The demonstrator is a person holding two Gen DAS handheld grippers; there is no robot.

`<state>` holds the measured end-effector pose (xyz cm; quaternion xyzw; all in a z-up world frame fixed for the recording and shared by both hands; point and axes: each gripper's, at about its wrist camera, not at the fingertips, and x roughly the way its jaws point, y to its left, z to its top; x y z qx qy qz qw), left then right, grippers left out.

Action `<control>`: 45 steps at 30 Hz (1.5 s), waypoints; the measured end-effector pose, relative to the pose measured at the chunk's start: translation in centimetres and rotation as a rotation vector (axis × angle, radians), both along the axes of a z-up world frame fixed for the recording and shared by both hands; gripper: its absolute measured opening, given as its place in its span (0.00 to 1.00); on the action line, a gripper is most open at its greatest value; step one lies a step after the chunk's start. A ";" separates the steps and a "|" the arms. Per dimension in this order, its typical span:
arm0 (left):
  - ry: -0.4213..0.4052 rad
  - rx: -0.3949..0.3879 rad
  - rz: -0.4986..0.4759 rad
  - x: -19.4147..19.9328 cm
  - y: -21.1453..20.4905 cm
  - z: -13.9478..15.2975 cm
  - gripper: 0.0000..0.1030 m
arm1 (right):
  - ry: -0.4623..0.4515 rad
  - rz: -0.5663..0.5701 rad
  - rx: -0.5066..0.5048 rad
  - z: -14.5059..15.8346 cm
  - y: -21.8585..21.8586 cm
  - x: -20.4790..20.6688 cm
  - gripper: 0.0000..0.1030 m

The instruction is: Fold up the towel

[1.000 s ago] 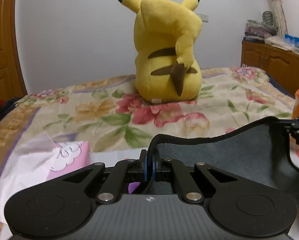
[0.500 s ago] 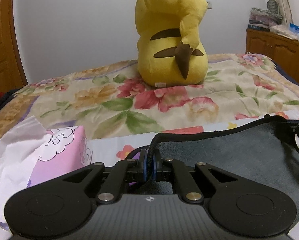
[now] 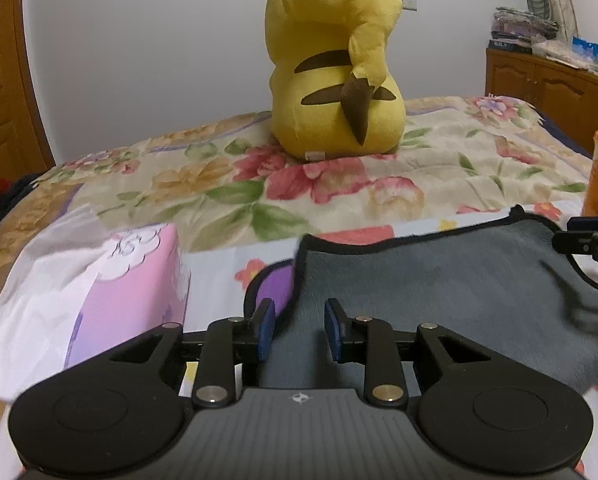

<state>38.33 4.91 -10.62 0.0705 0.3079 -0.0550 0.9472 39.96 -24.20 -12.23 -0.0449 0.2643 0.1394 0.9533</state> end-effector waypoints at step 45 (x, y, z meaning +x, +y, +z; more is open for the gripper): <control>-0.017 -0.009 -0.069 -16.1 -3.0 9.3 0.85 | -0.027 -0.014 0.022 9.1 -1.0 -14.0 0.79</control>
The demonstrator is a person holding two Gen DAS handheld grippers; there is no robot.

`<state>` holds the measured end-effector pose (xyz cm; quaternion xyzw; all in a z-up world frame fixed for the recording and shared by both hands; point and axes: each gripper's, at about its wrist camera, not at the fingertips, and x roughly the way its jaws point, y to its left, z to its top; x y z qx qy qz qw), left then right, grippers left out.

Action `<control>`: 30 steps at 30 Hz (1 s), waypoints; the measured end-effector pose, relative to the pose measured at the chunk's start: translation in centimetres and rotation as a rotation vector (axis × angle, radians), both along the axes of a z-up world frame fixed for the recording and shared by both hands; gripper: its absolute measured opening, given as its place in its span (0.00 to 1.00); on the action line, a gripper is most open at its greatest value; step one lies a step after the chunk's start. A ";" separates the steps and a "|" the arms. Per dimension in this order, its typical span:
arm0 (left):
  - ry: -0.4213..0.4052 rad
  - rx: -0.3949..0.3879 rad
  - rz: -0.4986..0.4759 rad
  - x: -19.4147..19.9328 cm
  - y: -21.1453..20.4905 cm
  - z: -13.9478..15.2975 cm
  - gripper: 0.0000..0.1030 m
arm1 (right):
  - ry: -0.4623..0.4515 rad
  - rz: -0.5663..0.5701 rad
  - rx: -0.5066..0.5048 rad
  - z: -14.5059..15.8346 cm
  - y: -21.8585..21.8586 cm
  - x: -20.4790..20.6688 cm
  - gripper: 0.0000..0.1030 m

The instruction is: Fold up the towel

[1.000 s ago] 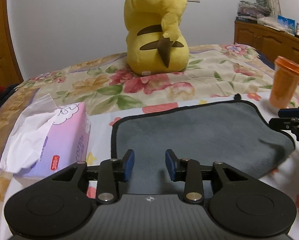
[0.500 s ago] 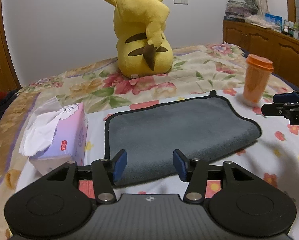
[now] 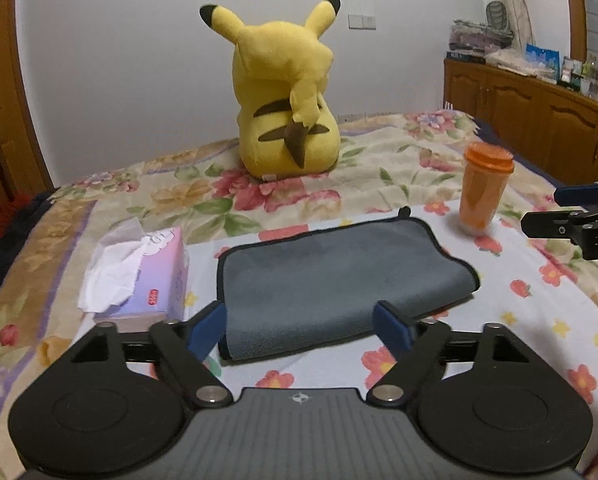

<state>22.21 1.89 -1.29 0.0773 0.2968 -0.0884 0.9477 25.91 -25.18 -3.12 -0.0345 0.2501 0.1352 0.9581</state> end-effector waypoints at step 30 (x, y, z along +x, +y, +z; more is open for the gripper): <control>-0.113 -0.012 0.072 -11.9 -2.0 10.3 1.00 | -0.062 -0.060 0.029 6.4 -3.0 -9.6 1.00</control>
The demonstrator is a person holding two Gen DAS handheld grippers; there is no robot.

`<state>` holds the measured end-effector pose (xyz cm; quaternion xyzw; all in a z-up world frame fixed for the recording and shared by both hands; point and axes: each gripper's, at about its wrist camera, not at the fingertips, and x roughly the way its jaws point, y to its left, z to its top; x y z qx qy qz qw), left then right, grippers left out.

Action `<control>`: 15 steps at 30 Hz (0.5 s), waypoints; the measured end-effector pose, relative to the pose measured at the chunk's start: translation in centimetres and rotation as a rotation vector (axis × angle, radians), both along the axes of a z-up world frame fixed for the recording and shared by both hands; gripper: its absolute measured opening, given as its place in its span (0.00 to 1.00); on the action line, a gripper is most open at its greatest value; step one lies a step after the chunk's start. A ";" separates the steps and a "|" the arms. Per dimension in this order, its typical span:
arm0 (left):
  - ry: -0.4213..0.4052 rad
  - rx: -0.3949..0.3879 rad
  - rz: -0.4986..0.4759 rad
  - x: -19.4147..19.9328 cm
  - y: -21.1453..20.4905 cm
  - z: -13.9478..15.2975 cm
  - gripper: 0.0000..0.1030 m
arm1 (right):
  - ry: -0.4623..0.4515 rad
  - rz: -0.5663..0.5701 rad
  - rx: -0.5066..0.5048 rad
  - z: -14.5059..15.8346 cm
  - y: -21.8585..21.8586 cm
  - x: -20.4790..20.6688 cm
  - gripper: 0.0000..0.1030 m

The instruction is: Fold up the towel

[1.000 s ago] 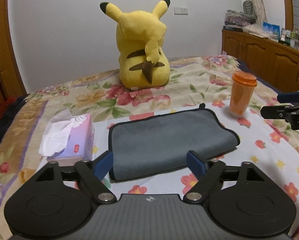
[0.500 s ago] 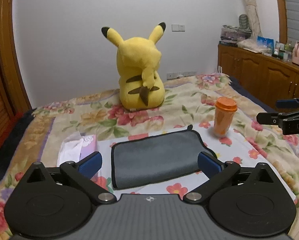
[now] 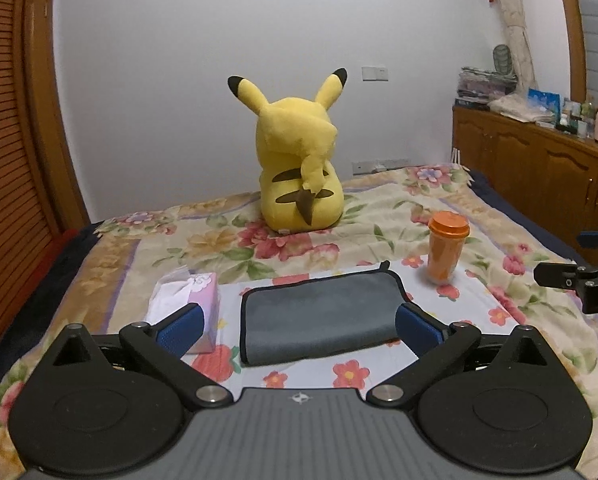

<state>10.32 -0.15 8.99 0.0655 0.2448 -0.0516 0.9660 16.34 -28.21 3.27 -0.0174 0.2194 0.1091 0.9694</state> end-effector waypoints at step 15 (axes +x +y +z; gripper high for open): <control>0.001 0.001 -0.021 -5.5 -0.8 -0.7 1.00 | -0.030 0.019 0.030 0.7 0.7 -5.0 1.00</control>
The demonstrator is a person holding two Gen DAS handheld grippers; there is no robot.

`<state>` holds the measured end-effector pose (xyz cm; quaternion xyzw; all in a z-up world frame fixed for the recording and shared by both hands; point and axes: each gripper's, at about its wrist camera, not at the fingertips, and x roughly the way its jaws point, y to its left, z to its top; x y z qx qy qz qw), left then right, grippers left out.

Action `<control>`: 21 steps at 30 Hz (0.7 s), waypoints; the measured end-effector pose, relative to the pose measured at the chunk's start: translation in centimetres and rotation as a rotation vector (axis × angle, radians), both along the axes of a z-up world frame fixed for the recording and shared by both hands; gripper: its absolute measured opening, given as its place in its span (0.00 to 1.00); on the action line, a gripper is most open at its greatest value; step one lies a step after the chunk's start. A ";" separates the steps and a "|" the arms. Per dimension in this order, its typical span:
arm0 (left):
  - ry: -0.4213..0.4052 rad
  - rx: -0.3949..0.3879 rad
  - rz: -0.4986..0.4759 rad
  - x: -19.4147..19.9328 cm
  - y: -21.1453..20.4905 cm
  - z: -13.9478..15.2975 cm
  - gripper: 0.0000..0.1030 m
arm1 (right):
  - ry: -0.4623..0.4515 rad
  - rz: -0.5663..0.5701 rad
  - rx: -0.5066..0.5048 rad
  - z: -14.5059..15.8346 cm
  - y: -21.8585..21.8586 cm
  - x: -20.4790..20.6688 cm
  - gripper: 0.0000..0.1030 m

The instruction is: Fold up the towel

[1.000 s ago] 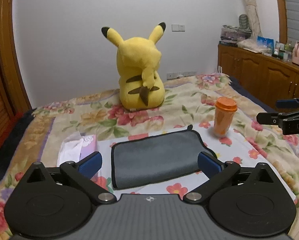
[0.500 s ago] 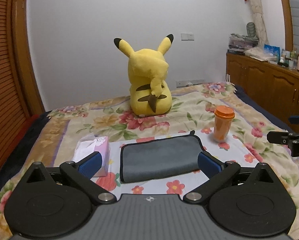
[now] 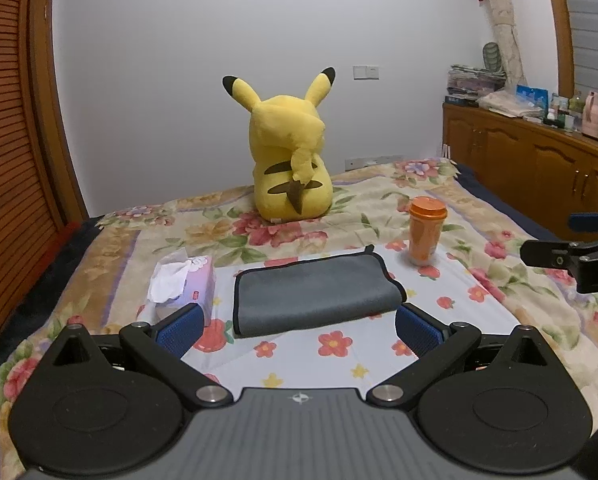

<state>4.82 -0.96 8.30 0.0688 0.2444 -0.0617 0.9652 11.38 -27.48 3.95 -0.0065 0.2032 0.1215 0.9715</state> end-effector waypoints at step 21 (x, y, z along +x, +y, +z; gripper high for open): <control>0.059 -0.059 0.005 -1.7 -0.5 -4.2 1.00 | 0.036 -0.009 0.019 -3.3 0.9 -2.1 1.00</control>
